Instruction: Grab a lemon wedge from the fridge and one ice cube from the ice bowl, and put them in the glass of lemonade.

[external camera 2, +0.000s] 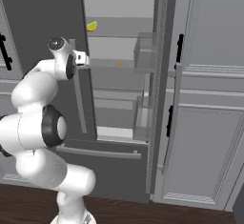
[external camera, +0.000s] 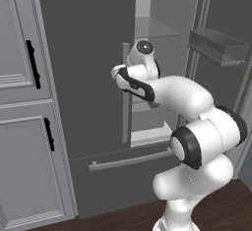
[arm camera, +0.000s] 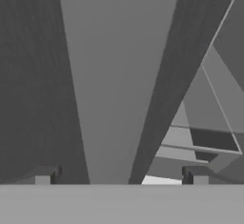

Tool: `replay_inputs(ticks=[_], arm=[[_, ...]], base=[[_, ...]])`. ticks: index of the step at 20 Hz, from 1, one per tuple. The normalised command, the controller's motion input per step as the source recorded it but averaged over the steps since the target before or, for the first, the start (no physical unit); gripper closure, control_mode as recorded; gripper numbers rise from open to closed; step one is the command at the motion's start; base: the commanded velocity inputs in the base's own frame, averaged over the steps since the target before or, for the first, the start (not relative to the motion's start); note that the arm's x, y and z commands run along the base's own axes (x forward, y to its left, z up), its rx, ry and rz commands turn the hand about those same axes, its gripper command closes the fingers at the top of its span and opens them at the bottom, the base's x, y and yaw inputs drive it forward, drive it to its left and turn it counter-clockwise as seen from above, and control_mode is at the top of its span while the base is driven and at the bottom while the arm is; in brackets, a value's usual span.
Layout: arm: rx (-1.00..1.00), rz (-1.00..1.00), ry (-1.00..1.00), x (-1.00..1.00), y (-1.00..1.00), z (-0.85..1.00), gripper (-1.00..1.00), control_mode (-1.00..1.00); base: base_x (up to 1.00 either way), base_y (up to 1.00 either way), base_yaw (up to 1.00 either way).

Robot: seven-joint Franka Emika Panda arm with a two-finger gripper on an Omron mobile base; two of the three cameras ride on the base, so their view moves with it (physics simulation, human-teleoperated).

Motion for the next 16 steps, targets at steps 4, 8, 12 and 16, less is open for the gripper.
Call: replay_inputs(ticks=[4,8,12,16], arm=[[0.0,-0.02,0.0,0.41,0.25,-0.17,-1.0,-1.0],[0.0,-0.02,0.0,0.51,0.06,-0.22,-1.0,-1.0],[0.0,-0.01,0.0,0.55,0.09,-0.12,-1.0,-1.0],[0.0,0.0,0.0,0.38,0.13,-0.1,1.0,-1.0]], base=[[0.0,0.0,0.0],[0.0,0.0,0.0],[0.0,0.0,0.0],[0.0,0.0,0.0]])
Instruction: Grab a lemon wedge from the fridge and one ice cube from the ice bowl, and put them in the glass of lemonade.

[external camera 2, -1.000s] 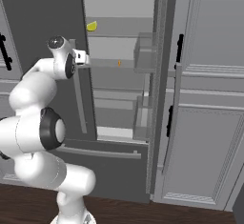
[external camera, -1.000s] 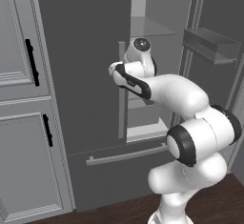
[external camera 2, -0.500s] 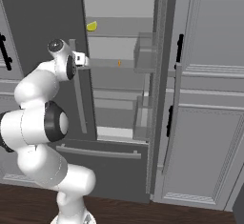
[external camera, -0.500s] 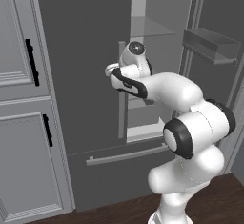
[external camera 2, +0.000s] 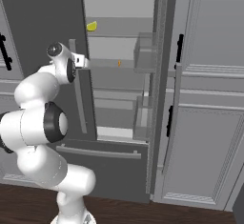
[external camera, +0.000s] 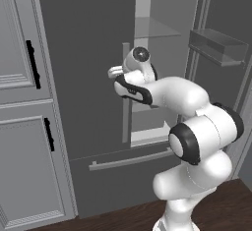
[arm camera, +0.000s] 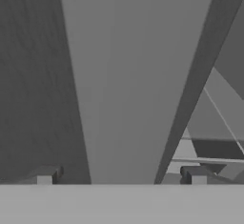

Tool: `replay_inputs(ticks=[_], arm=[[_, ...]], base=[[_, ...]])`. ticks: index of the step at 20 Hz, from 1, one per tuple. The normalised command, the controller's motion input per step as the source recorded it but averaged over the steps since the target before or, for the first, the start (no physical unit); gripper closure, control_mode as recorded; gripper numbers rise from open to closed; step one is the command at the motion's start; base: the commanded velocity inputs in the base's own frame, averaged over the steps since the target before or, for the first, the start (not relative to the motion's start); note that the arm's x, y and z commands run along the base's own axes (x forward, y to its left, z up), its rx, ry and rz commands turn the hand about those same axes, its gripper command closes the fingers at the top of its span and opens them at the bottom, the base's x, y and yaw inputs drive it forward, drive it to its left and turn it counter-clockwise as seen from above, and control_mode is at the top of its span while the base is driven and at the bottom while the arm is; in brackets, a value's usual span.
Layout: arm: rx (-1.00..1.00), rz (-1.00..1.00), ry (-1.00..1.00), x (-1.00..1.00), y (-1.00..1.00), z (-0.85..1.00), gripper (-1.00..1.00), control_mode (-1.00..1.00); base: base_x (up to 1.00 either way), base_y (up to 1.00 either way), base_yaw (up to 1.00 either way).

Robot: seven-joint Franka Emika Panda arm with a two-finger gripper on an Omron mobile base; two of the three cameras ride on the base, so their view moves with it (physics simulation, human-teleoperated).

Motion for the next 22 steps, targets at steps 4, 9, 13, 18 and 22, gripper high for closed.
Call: replay_inputs(ticks=[4,9,13,18,22], arm=[[0.0,0.0,0.0,0.17,0.27,-0.02,1.0,-1.0],[0.0,0.0,0.0,0.22,0.28,-0.04,1.0,-1.0],[-0.01,0.0,0.01,0.02,0.62,0.0,1.0,-1.0],[-0.05,0.0,0.01,-0.19,0.99,0.12,1.0,-1.0],[-0.12,0.03,0.09,-0.6,0.84,0.4,1.0,-1.0]], base=[[0.0,0.0,0.0],[0.0,0.0,0.0],[0.0,0.0,0.0],[0.0,0.0,0.0],[0.0,0.0,0.0]])
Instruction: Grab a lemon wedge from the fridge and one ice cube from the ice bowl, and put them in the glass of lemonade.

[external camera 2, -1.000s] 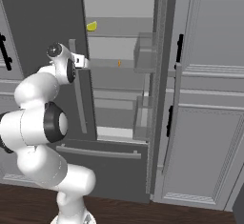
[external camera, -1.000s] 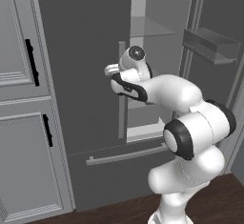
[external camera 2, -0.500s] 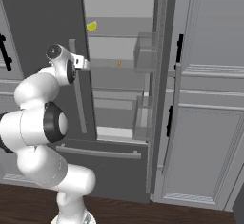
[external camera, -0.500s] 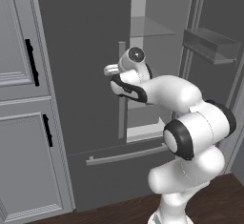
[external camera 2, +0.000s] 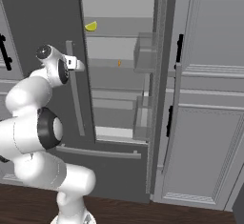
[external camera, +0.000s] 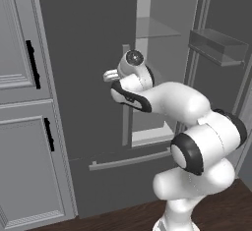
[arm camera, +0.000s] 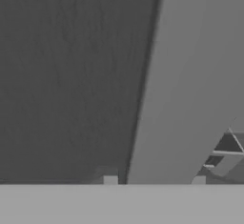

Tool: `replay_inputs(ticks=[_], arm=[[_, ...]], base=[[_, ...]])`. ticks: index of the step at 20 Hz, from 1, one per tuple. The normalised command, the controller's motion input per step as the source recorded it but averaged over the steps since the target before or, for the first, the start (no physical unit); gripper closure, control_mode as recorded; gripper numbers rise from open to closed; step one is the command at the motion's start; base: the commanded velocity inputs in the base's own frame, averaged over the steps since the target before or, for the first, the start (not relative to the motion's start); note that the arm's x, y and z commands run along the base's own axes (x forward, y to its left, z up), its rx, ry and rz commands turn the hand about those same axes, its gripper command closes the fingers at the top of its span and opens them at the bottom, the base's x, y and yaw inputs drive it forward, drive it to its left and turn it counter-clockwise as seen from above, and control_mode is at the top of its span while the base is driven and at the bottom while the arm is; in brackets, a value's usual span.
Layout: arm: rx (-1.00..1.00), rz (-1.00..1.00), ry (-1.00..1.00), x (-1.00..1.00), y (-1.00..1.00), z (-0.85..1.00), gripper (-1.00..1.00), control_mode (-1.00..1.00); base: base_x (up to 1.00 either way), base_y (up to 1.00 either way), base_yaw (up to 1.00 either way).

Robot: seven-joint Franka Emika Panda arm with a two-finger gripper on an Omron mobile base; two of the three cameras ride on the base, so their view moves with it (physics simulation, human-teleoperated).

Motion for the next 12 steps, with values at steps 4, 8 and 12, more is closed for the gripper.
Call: replay_inputs(ticks=[4,8,12], arm=[[-0.12,0.07,0.08,-0.72,0.83,0.47,1.0,-1.0],[-0.08,0.09,0.02,-0.89,0.81,0.37,1.0,-1.0],[-0.02,0.08,-0.01,-1.0,0.71,0.31,1.0,-1.0]], base=[[0.0,0.0,0.0],[0.0,0.0,0.0],[0.0,0.0,0.0]])
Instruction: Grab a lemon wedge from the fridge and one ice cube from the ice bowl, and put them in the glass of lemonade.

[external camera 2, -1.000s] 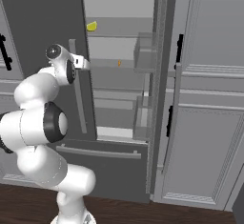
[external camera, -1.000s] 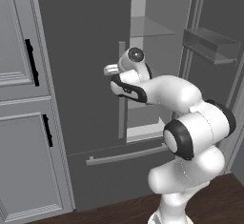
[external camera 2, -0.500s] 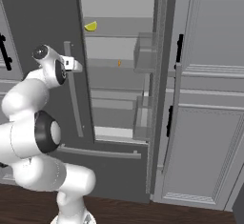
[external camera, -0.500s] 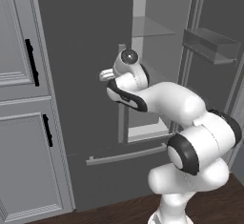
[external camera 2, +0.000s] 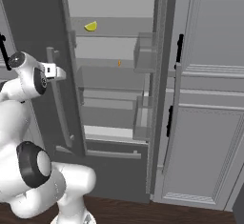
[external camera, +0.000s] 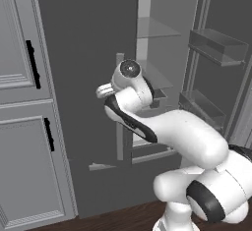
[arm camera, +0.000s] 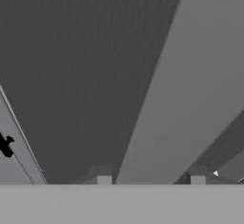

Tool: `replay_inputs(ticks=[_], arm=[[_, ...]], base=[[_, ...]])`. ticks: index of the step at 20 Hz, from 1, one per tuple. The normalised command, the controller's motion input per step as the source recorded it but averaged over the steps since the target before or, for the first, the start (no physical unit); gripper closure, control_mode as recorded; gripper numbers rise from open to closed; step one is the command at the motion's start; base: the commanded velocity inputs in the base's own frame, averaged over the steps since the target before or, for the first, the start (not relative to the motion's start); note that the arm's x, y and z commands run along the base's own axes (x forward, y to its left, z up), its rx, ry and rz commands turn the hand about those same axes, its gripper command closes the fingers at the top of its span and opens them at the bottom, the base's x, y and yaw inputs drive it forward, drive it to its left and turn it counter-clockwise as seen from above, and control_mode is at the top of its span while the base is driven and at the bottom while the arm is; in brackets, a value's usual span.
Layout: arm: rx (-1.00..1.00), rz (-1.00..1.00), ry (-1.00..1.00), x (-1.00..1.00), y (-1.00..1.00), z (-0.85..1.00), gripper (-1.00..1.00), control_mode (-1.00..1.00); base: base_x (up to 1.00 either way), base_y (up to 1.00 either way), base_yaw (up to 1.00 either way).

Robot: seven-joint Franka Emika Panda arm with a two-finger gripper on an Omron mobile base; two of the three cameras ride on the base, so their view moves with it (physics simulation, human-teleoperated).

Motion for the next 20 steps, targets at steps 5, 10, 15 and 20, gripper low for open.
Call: replay_inputs(ticks=[5,10,15,20], arm=[[0.0,0.1,-0.05,-1.0,0.51,0.42,1.0,-1.0],[0.04,0.09,-0.16,-0.99,-0.13,0.96,1.0,-1.0],[0.04,0.14,-0.02,-0.47,-0.35,1.0,1.0,-1.0],[0.27,0.08,0.08,0.09,-0.82,0.88,1.0,-1.0]], base=[[0.0,0.0,0.0],[0.0,0.0,0.0],[0.0,0.0,0.0],[0.0,0.0,0.0]])
